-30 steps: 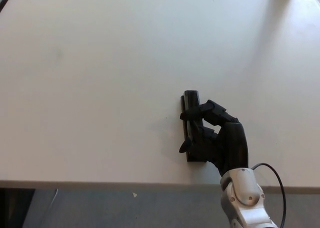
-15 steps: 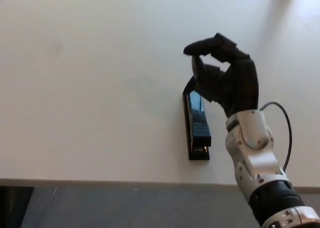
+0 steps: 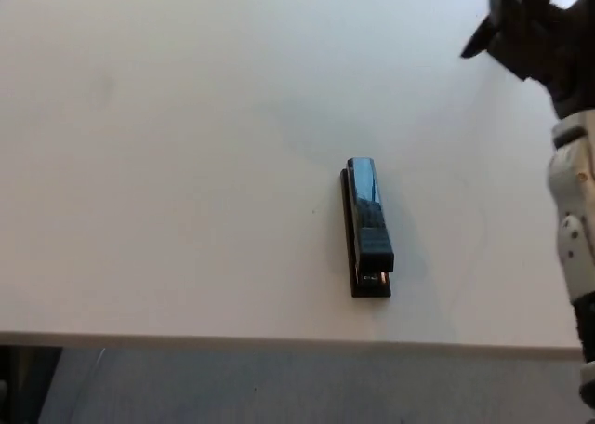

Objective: The robot uses its right hand to press on the stapler that is in the middle of the desk

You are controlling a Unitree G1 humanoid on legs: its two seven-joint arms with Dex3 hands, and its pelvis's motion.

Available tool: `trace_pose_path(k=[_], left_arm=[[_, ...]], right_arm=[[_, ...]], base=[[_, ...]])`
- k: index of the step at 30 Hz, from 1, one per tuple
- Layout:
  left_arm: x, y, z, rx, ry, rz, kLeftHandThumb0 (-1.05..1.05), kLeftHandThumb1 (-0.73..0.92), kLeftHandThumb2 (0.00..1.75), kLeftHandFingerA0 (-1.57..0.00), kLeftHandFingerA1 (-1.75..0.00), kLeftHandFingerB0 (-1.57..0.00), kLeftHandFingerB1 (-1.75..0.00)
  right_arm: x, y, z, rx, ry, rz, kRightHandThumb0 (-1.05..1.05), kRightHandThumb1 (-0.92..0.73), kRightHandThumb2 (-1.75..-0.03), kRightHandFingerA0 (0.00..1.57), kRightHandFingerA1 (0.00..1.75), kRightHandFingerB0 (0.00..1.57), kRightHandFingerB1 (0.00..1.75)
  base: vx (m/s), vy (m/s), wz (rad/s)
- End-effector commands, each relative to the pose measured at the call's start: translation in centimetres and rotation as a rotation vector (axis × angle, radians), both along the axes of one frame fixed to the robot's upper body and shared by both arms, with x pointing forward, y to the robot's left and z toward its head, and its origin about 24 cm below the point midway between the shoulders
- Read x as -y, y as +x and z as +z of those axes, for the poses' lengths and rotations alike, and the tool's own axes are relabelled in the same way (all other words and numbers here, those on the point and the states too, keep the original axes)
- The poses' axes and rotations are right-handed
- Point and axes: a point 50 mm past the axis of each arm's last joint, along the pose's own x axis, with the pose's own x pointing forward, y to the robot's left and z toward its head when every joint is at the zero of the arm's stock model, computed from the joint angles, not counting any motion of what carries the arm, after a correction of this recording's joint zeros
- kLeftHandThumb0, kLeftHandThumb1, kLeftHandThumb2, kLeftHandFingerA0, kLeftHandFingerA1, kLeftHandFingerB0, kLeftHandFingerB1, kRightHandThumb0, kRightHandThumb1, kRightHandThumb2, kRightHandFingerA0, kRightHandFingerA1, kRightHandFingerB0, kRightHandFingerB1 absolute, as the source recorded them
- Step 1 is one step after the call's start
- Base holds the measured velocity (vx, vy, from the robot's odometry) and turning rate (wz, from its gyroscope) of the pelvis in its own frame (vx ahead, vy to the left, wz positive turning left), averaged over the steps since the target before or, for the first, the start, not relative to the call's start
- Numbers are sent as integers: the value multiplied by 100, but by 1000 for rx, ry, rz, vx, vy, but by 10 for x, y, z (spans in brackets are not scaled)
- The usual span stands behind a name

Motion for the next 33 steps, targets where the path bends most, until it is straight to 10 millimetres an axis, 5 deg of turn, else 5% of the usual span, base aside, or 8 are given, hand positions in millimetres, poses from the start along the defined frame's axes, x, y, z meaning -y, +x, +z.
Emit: trace_pose_path(k=[1,8,11,12,15,18,25,33], left_arm=[[-15,11,14,23,22,57,-52,92,96,0,-16,0,-16],[-18,17,18,35,36,53,-53,92,95,0,-18,0,-15],[-17,20,19,37,26,59,-49,92,96,0,-18,0,-16],[-17,21,20,41,30,57,-49,92,97,0,-19,0,-18],[-19,21,22,50,40,46,-44,92,89,0,-18,0,-17],[-19,21,22,47,43,51,-44,92,90,0,-17,0,-16],[-22,25,26,56,39,66,-44,92,90,0,-16,0,-16],[-23,21,24,40,57,57,-45,92,89,0,-18,0,-16]], right_arm=[[123,-34,22,-56,21,-158,8,-75,-95,119,134,75,117],[214,-91,5,-106,94,-435,1,-56,-112,124,126,87,113],[240,-113,-3,-160,114,-566,-4,-59,-106,119,134,85,113],[244,-120,-7,-160,75,-613,0,-72,-87,116,130,81,110],[263,-148,-27,-180,48,-681,5,-79,-75,118,104,82,106],[282,-171,-48,-279,63,-769,0,-82,-68,118,106,80,93],[295,-211,-120,-503,201,-882,-10,-82,-64,111,135,71,112],[271,-233,-201,-978,111,-976,-14,-86,-65,102,134,70,110]], base=[[0,0,0],[0,0,0],[0,0,0],[0,0,0],[0,0,0],[0,0,0],[0,0,0],[0,0,0]])
